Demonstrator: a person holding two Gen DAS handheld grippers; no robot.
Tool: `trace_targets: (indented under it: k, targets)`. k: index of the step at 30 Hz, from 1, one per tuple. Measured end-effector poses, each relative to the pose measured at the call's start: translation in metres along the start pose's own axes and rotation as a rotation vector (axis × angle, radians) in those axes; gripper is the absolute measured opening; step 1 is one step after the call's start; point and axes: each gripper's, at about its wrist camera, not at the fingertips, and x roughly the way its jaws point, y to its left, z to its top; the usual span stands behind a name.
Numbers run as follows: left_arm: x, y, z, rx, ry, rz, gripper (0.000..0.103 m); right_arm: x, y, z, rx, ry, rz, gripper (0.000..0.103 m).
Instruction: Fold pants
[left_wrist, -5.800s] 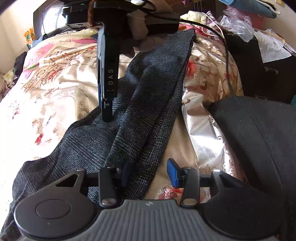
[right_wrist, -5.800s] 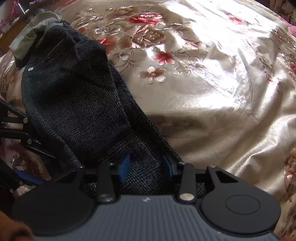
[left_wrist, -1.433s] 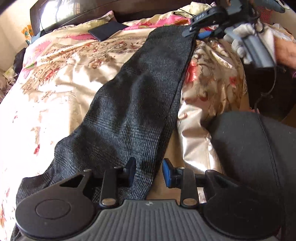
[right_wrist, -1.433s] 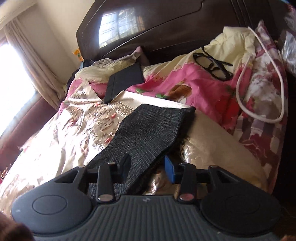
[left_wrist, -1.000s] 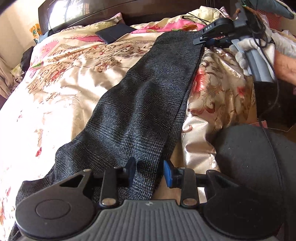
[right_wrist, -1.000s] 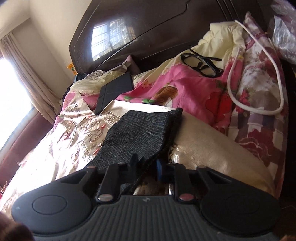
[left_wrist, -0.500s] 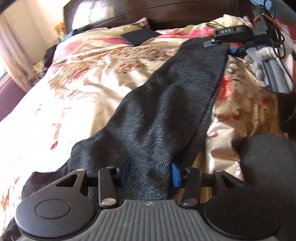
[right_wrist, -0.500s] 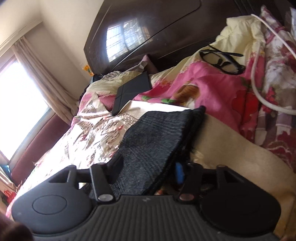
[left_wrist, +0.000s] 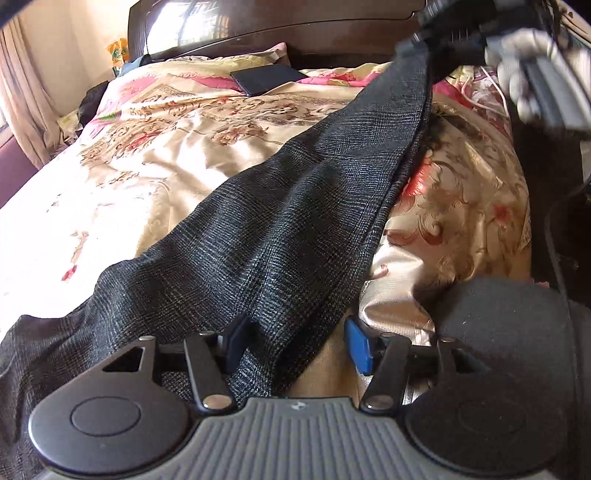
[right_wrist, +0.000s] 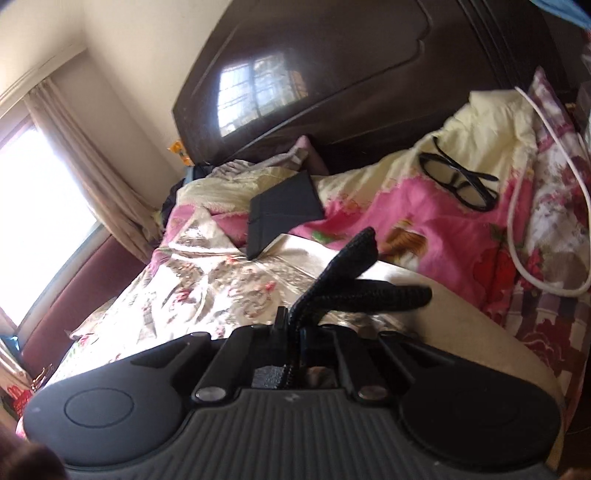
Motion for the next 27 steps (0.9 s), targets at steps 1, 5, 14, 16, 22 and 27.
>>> trace_targets:
  k: [1,5,14,16,22,27]
  targets:
    - [-0.001,0.005,0.000,-0.037,-0.001,-0.018,0.069,-0.004,0.014,0.002,-0.015,0.004,0.034,0.006]
    - [-0.015,0.027,-0.006,-0.160,-0.023,-0.030,0.069,-0.021,0.086,0.000,-0.187,-0.002,0.151,0.006]
    - [-0.080,0.068,-0.049,-0.283,-0.109,0.072,0.070,-0.019,0.257,-0.096,-0.510,0.207,0.487,0.006]
    - [-0.095,0.079,-0.065,-0.320,-0.120,0.104,0.070,-0.012,0.290,-0.129,-0.521,0.286,0.558,0.006]
    - [-0.132,0.115,-0.115,-0.433,-0.106,0.260,0.071,-0.005,0.376,-0.225,-0.611,0.466,0.701,0.006]
    - [-0.153,0.158,-0.153,-0.659,-0.148,0.232,0.071,-0.014,0.424,-0.265,-0.667,0.515,0.743,0.006]
